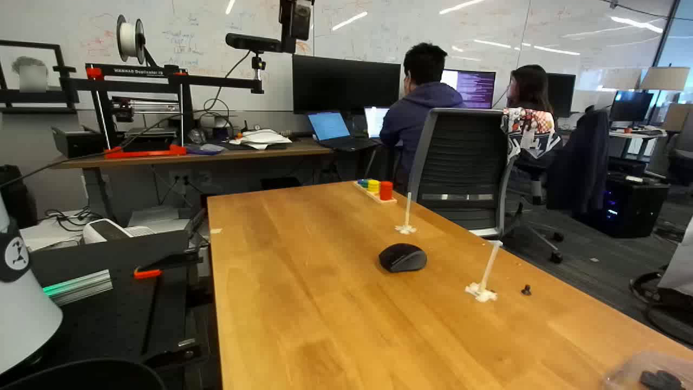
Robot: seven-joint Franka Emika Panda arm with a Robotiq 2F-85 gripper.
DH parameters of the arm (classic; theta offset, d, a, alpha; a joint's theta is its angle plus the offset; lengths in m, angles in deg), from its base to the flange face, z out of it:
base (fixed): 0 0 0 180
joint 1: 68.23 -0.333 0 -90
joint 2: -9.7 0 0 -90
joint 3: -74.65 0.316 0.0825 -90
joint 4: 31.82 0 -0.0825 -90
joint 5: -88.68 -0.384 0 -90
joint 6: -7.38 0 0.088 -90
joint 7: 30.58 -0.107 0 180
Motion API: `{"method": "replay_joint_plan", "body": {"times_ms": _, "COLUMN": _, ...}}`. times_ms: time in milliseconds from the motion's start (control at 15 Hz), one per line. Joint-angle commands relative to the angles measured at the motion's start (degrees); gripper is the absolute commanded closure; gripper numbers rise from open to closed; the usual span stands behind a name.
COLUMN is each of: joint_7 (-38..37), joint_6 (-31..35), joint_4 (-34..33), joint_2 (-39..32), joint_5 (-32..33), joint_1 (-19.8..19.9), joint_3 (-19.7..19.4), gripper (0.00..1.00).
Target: Left click the mouse
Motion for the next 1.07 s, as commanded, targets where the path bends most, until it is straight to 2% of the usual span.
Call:
{"method": "replay_joint_plan", "body": {"times_ms": 0, "joint_7": -0.2, "joint_6": -0.1, "joint_4": -0.2, "joint_2": 0.0, "joint_5": 0.2, "joint_1": -0.6, "joint_3": -0.5, "gripper": 0.00}}
{"method": "replay_joint_plan", "body": {"times_ms": 533, "joint_7": -0.6, "joint_6": 0.6, "joint_4": -0.2, "joint_2": 0.2, "joint_5": 0.7, "joint_1": -0.4, "joint_3": -0.3, "gripper": 0.00}}
{"method": "replay_joint_plan", "body": {"times_ms": 667, "joint_7": -1.5, "joint_6": 3.6, "joint_4": 0.6, "joint_2": 0.1, "joint_5": 2.4, "joint_1": 0.1, "joint_3": 0.0, "gripper": 0.00}}
{"method": "replay_joint_plan", "body": {"times_ms": 867, "joint_7": -2.4, "joint_6": 11.6, "joint_4": 1.2, "joint_2": -1.6, "joint_5": 7.8, "joint_1": 1.1, "joint_3": 0.2, "gripper": 0.00}}
{"method": "replay_joint_plan", "body": {"times_ms": 933, "joint_7": -2.6, "joint_6": 14.0, "joint_4": 1.1, "joint_2": -2.4, "joint_5": 9.1, "joint_1": 1.3, "joint_3": 0.0, "gripper": 0.25}}
{"method": "replay_joint_plan", "body": {"times_ms": 1000, "joint_7": -3.2, "joint_6": 17.2, "joint_4": 1.3, "joint_2": -3.5, "joint_5": 10.6, "joint_1": 1.7, "joint_3": -0.1, "gripper": 0.27}}
